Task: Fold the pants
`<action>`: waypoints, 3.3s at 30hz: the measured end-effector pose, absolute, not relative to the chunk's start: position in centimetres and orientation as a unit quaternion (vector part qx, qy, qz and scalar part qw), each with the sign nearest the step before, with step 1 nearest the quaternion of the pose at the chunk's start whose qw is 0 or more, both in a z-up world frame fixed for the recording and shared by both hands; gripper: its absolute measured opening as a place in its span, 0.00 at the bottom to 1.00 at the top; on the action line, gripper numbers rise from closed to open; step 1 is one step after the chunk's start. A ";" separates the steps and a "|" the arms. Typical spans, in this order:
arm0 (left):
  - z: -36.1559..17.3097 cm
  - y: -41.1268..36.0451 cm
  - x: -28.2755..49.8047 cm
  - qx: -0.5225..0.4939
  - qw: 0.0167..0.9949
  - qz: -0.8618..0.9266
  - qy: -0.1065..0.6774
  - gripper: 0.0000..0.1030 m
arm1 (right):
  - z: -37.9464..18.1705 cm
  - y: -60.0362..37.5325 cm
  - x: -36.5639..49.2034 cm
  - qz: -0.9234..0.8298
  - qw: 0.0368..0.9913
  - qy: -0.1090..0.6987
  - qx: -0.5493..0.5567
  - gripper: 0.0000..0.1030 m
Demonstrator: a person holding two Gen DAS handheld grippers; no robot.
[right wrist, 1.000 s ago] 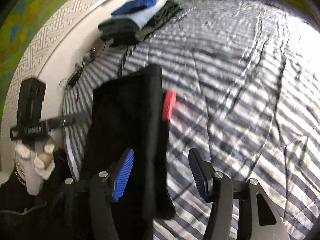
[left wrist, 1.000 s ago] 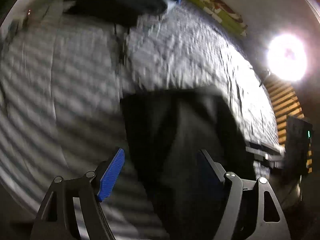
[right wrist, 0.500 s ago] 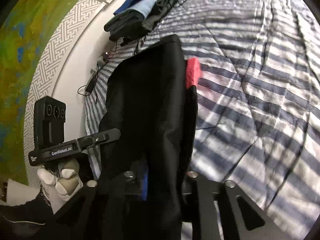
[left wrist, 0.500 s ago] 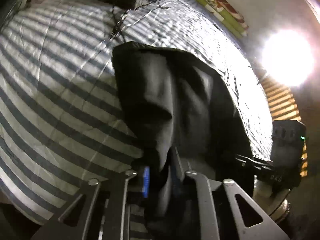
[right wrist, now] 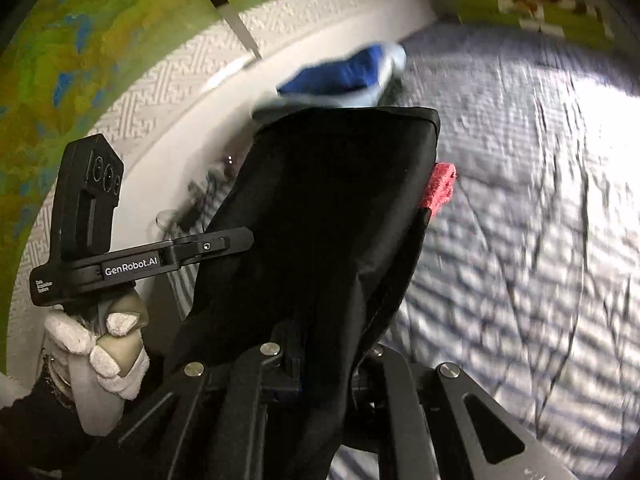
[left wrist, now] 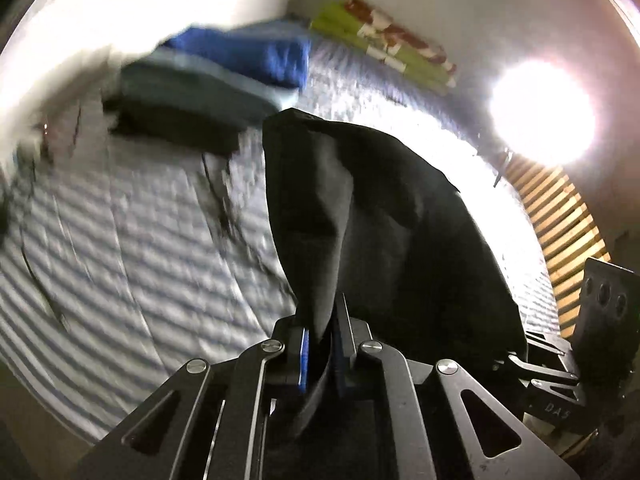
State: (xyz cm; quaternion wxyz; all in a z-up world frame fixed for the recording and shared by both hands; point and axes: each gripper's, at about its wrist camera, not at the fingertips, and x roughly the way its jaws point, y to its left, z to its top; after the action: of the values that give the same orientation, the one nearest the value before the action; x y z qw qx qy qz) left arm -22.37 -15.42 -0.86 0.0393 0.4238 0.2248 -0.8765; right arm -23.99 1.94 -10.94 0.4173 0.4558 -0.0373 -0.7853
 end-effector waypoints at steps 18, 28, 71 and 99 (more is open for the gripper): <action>10.8 -37.1 -43.0 0.344 0.122 -0.920 0.143 0.09 | -3.1 -17.0 -44.5 -0.836 0.405 -0.099 0.356 0.09; 2.6 -42.3 -50.7 0.386 0.116 -0.900 0.168 0.09 | -8.7 -20.4 -50.2 -0.841 0.363 -0.103 0.389 0.09; 3.6 -14.6 -21.2 0.392 0.168 -0.902 0.072 0.59 | -7.1 -0.9 -22.3 -0.859 0.296 0.054 0.414 0.39; 9.4 2.1 -2.8 0.306 0.138 -0.940 0.056 0.82 | -1.4 8.0 -4.6 -0.898 0.288 0.054 0.328 0.62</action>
State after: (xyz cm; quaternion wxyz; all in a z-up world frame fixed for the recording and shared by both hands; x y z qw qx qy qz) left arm -2.84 2.15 9.43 0.1384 0.3059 0.0562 -0.9403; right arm -4.60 7.99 -1.42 0.2878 0.3278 0.0539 -0.8982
